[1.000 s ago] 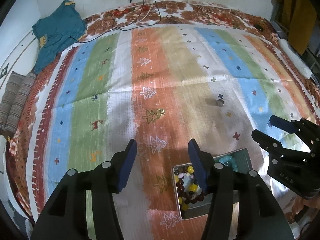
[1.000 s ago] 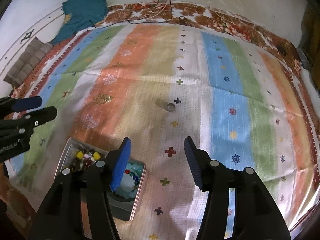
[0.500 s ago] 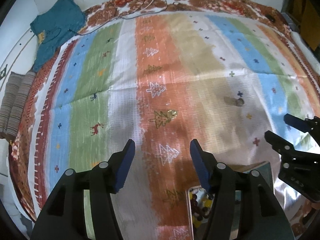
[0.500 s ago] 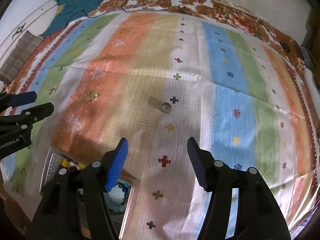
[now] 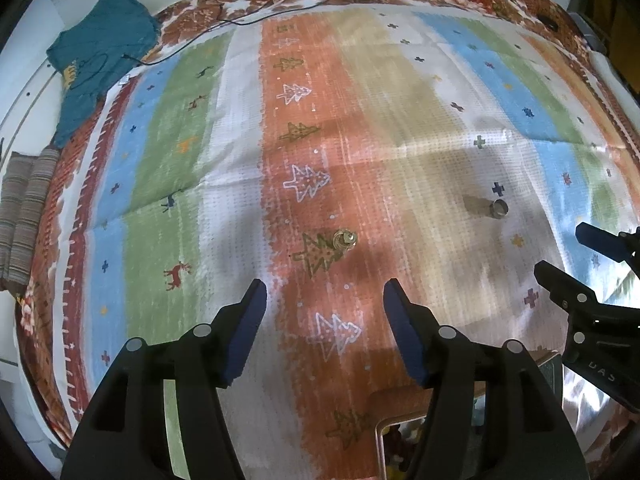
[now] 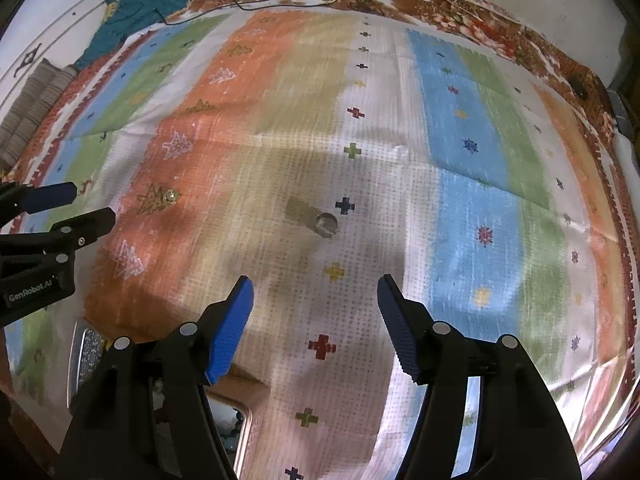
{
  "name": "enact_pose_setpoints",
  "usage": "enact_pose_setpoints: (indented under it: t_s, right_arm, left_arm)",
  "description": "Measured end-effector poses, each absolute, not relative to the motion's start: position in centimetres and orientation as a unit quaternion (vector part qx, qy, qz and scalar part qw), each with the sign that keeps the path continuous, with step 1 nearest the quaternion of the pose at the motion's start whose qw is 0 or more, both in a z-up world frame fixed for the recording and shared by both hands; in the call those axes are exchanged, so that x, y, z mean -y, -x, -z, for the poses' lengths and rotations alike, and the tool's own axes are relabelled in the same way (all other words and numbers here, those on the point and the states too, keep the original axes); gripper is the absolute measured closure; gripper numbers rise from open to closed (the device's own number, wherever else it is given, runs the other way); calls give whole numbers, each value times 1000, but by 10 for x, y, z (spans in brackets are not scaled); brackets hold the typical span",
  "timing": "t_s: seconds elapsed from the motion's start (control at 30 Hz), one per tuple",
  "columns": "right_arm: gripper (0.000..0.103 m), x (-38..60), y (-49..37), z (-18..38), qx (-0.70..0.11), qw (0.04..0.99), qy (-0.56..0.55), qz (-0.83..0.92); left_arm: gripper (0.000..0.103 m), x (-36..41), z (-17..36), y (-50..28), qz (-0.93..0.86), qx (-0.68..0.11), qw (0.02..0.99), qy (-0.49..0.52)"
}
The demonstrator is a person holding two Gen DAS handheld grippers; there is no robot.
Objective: Organize jewelry
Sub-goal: 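Close the left tool on the gold ring while the right tool grips the silver ring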
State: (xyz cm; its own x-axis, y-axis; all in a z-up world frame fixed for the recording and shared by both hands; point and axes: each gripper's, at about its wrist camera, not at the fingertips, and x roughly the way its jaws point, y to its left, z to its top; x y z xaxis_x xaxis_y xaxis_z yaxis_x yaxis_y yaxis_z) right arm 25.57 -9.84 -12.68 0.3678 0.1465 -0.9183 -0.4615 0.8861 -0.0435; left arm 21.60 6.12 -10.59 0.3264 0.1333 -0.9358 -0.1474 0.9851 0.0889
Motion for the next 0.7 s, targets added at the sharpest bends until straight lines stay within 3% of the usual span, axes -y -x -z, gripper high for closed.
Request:
enact_pose_setpoints:
  t_s: [0.7]
  right_arm:
    - [38,89,-275,149,-552,798,154,-186]
  left_arm:
    - [41,-73,134,-239,-75,-606,792,12]
